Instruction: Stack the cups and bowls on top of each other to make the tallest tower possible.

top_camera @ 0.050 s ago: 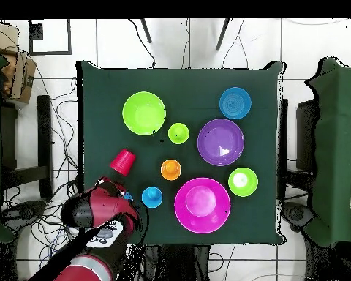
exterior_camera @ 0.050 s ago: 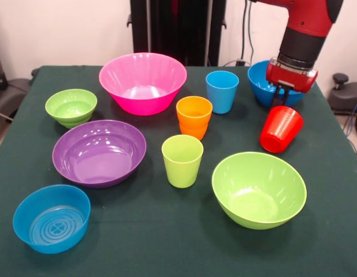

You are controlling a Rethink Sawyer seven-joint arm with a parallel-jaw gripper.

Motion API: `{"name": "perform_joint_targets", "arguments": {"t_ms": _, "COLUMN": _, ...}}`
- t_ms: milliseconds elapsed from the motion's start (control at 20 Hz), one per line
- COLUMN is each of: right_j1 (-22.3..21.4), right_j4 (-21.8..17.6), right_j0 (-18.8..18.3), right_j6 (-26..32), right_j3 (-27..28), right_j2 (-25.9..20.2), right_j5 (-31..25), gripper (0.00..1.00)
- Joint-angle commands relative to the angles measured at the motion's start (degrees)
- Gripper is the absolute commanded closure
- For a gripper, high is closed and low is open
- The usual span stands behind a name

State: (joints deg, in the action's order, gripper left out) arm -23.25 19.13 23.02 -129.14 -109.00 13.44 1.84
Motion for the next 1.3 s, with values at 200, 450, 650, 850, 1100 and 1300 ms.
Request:
{"name": "perform_joint_targets", "arguments": {"t_ms": 200, "right_j1": 2.3, "right_j4": -2.0, "right_j0": 0.9, "right_j6": -4.4, "right_j3": 3.0, "right_j2": -1.8, "right_j5": -1.0, "gripper": 1.00}}
{"name": "perform_joint_targets", "arguments": {"t_ms": 450, "right_j1": 1.9, "right_j4": -2.3, "right_j0": -0.3, "right_j6": -4.8, "right_j3": 2.6, "right_j2": -2.9, "right_j5": -0.3, "gripper": 0.00}}
{"name": "perform_joint_targets", "arguments": {"t_ms": 650, "right_j1": 2.6, "right_j4": -1.7, "right_j0": 1.8, "right_j6": -4.7, "right_j3": 3.3, "right_j2": -1.0, "right_j5": -0.6, "gripper": 0.00}}
{"name": "perform_joint_targets", "arguments": {"t_ms": 850, "right_j1": 3.1, "right_j4": -1.5, "right_j0": 2.5, "right_j6": -5.1, "right_j3": 3.4, "right_j2": -0.4, "right_j5": 0.5, "gripper": 0.00}}
{"name": "perform_joint_targets", "arguments": {"t_ms": 1100, "right_j1": 4.3, "right_j4": -1.1, "right_j0": 4.1, "right_j6": -5.5, "right_j3": 4.3, "right_j2": 1.6, "right_j5": 2.9, "gripper": 0.00}}
{"name": "perform_joint_targets", "arguments": {"t_ms": 1300, "right_j1": 7.4, "right_j4": -0.5, "right_j0": 5.2, "right_j6": -5.8, "right_j3": 7.3, "right_j2": 3.6, "right_j5": 8.7, "gripper": 0.00}}
